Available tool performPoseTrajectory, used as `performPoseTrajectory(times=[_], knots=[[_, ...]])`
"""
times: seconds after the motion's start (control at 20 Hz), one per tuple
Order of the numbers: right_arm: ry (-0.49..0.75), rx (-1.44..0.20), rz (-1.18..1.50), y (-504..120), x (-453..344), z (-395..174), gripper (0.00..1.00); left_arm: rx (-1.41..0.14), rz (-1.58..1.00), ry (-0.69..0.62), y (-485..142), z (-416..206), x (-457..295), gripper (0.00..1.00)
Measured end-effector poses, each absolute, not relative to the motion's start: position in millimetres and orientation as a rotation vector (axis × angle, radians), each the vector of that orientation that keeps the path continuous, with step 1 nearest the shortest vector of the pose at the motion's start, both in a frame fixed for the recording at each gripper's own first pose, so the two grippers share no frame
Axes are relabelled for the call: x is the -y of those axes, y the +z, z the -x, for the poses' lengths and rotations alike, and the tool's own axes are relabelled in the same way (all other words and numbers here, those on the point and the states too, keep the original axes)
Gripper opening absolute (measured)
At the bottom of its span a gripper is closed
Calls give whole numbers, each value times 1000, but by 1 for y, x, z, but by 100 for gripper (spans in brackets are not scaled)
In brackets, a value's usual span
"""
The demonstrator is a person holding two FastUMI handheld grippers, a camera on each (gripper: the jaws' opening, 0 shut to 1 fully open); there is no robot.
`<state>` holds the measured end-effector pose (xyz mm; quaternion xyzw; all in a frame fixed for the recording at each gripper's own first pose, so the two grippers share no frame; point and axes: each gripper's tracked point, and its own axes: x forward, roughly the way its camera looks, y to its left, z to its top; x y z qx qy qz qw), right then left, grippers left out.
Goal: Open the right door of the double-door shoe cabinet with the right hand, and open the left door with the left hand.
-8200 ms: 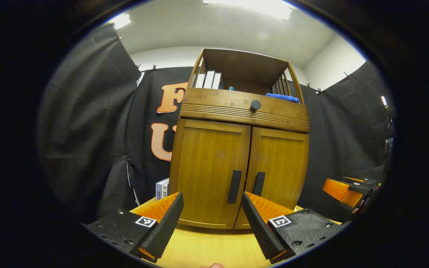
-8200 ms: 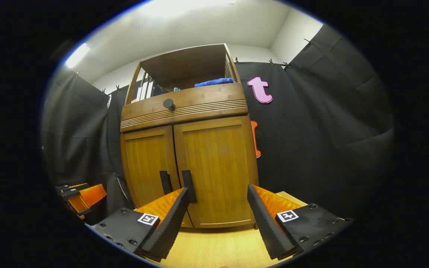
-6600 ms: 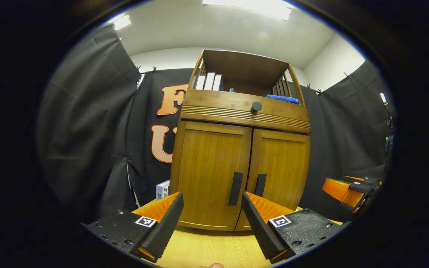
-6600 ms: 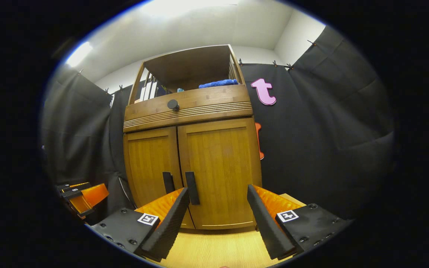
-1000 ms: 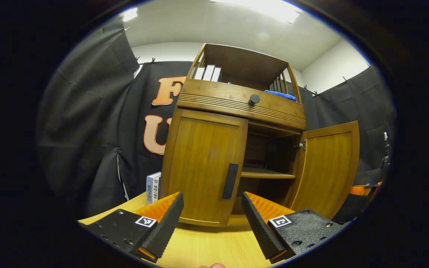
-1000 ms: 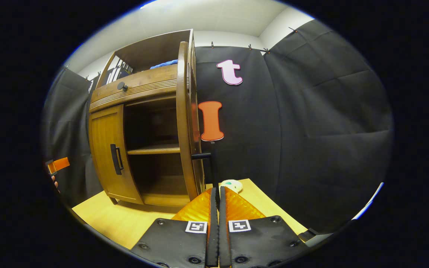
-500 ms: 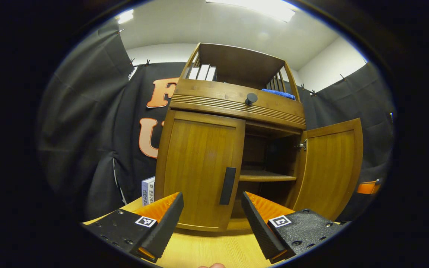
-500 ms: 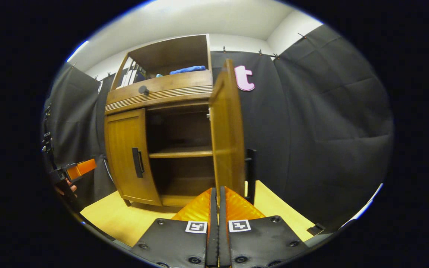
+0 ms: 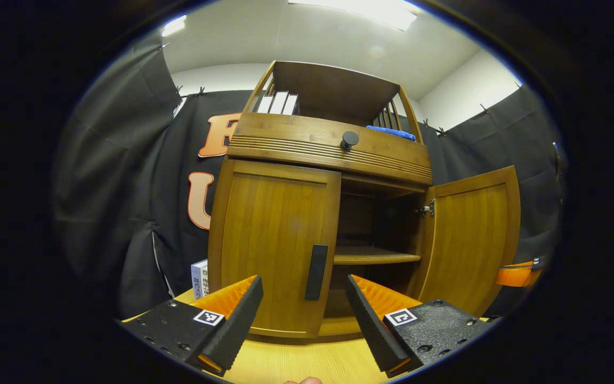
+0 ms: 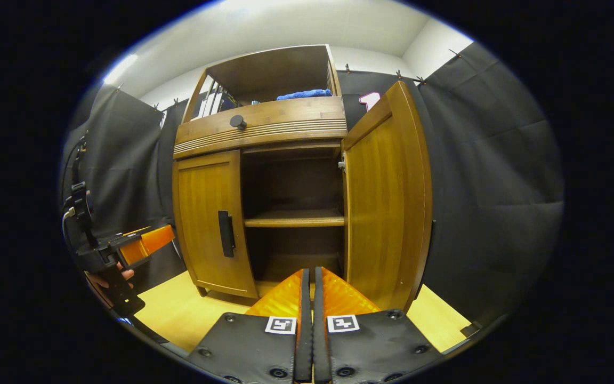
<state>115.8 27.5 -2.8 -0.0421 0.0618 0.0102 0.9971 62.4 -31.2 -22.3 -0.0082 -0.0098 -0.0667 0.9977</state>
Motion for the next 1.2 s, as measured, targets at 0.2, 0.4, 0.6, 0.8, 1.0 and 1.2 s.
performPoseTrajectory(times=[0.2,0.4,0.6,0.8,1.0,1.2], knots=[[-4,-119,88,-3,-29,-118,39,2,57,-159,-25,-74,35,92],[-20,-137,84,-8,-31,-116,79,31,19,-181,-13,-102,40,95],[2,-154,64,-11,-38,-115,89,75,-14,-239,-15,-150,62,95],[3,-146,81,-6,-40,-110,95,30,-3,-249,-42,-197,76,92],[-22,-130,79,-3,-32,-105,89,-7,-62,-207,-64,-227,76,92],[-56,-123,71,-2,-21,-103,89,-73,-41,-209,-90,-240,77,92]])
